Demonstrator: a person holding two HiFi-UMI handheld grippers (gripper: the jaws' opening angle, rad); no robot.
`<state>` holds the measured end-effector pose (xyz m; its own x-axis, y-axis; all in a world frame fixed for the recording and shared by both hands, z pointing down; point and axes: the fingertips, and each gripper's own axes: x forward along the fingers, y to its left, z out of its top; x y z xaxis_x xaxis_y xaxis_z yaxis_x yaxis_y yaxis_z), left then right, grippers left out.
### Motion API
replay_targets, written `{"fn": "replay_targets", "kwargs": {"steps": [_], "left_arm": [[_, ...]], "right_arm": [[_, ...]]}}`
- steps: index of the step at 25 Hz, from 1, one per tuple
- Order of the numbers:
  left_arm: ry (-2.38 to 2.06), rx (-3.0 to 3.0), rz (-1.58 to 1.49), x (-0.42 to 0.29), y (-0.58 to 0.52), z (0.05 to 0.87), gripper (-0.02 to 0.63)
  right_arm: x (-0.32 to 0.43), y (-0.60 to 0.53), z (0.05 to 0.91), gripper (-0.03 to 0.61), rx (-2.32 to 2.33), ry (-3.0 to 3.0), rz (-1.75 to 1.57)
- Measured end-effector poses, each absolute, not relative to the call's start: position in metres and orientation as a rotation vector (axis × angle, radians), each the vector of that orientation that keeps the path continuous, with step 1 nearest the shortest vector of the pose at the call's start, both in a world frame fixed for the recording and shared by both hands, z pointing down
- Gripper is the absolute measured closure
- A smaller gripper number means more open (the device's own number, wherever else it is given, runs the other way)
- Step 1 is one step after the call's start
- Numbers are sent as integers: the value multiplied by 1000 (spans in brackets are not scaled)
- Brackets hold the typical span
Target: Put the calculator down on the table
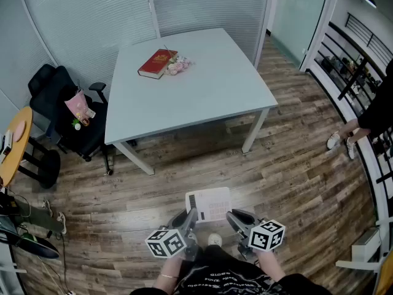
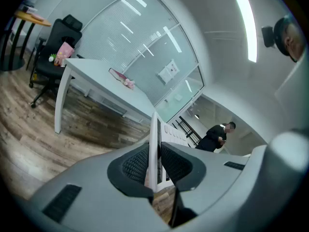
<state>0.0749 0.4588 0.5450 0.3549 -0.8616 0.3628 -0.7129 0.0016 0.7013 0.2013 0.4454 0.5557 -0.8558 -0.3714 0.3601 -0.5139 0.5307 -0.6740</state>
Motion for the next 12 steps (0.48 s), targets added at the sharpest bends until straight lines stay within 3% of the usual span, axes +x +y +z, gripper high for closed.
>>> {"fn": "replay_targets", "kwargs": {"steps": [12], "left_arm": [[-1336,1749,-192,65,483,549,534]], "right_arm": [[191,473,559,508,781,-2565,1191]]}}
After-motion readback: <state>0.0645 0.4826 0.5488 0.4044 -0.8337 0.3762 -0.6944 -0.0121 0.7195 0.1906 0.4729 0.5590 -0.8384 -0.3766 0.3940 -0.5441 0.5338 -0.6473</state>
